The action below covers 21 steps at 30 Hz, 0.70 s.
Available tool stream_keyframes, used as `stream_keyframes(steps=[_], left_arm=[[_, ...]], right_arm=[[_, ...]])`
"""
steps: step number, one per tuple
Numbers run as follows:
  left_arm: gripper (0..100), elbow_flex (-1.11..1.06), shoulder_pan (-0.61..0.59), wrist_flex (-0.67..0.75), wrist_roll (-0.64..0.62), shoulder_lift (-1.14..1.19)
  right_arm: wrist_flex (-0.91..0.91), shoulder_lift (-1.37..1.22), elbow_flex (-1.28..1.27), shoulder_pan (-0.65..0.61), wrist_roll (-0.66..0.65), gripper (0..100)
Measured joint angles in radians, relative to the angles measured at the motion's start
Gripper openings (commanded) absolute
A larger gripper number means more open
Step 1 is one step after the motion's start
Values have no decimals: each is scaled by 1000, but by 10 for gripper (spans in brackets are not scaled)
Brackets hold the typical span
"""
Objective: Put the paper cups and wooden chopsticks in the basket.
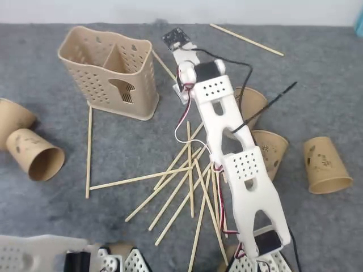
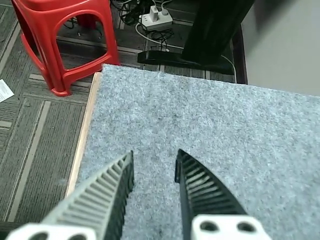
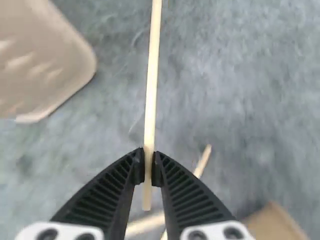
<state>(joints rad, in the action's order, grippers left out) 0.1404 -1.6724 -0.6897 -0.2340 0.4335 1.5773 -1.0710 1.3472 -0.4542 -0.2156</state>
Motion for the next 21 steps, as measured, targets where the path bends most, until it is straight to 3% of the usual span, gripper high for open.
stream_keyframes(steps=[5, 9, 16, 21], left_arm=[[134, 0, 0, 0, 0, 0], [134, 0, 0, 0, 0, 0], [133, 0, 0, -6, 2, 0], [133, 55, 60, -180, 118, 0]], right_arm=[[173, 110, 80, -5, 164, 7], [180, 207, 54, -5, 173, 7], [180, 509, -285, -5, 169, 7], [180, 830, -575, -9, 124, 7]])
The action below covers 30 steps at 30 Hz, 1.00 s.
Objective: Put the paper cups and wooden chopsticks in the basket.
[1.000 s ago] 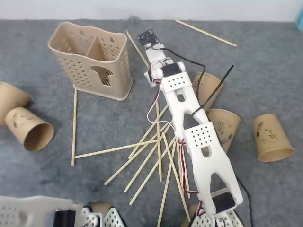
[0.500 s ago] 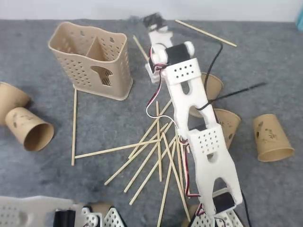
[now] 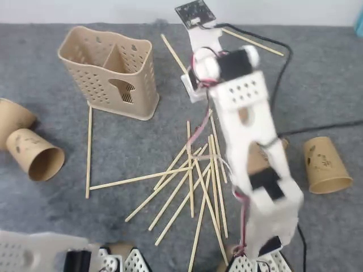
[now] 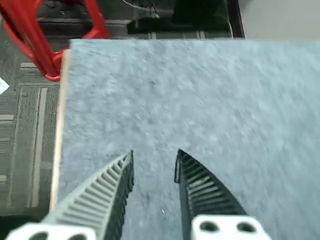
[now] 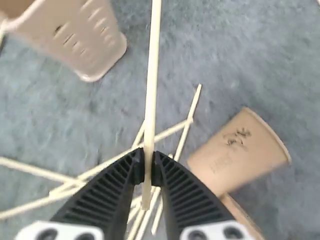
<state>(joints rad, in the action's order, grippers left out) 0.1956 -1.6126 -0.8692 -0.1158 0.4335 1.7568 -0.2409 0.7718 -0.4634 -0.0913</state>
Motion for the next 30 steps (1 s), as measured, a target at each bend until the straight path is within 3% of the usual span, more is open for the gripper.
stream_keyframes(steps=[9, 16, 22, 30], left_arm=[[133, 175, 169, -384, 75, 0], [133, 161, 311, -572, 173, -140], [133, -98, 443, -582, 195, -486], [134, -735, 710, -364, 201, -944]], right_arm=[[0, 532, -434, 173, -117, 7], [0, 818, -663, 322, -193, 7], [0, 845, -689, 500, -210, 7], [0, 637, -594, 594, -247, 7]])
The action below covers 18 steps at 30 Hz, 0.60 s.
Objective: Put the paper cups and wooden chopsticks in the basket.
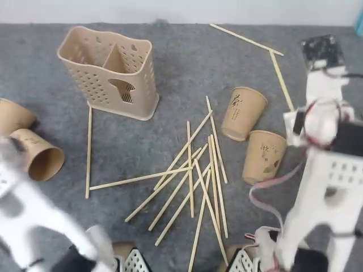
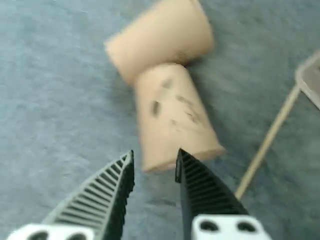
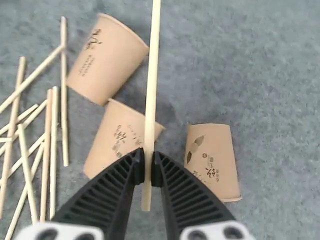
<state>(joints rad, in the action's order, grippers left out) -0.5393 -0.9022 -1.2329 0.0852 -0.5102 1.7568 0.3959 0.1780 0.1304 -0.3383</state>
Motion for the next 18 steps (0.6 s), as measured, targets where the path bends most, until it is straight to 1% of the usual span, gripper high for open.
stream_keyframes(steps=[4, 9, 12, 18], left_arm=[[134, -318, 109, 153, 2, -152], [134, -583, 233, 279, 0, -284], [134, -646, 290, 302, -17, -331], [134, -678, 305, 328, -20, -358]], right_arm=[[0, -236, 172, 12, -18, 7], [0, -578, 488, 11, -26, 7], [0, -775, 686, 14, -31, 7], [0, -1100, 1030, 12, -54, 7]])
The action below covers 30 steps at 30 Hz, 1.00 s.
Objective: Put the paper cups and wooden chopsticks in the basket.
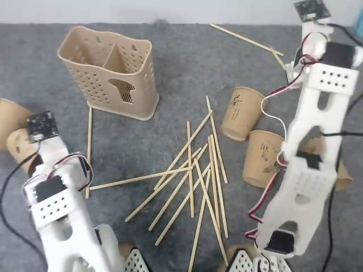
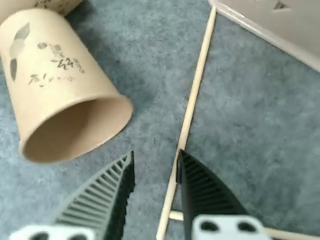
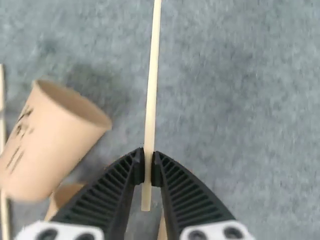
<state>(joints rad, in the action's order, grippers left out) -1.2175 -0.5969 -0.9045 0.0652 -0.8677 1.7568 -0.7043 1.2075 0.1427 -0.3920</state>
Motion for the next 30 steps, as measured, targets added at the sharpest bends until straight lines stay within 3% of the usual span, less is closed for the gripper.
stream_keyframes(steps=[4, 11, 21, 30], left_arm=[[134, -5, -2, 3, 0, -2], [134, -5, -3, 5, 0, -2], [134, -23, -3, 5, 0, -5], [134, -29, 37, 5, 0, -5]], right_arm=[[-2, -144, 175, 2, -29, 7], [-161, -244, 212, 8, -69, 7], [-494, -247, -21, 71, -110, 7], [-548, -278, -92, 48, -121, 7]])
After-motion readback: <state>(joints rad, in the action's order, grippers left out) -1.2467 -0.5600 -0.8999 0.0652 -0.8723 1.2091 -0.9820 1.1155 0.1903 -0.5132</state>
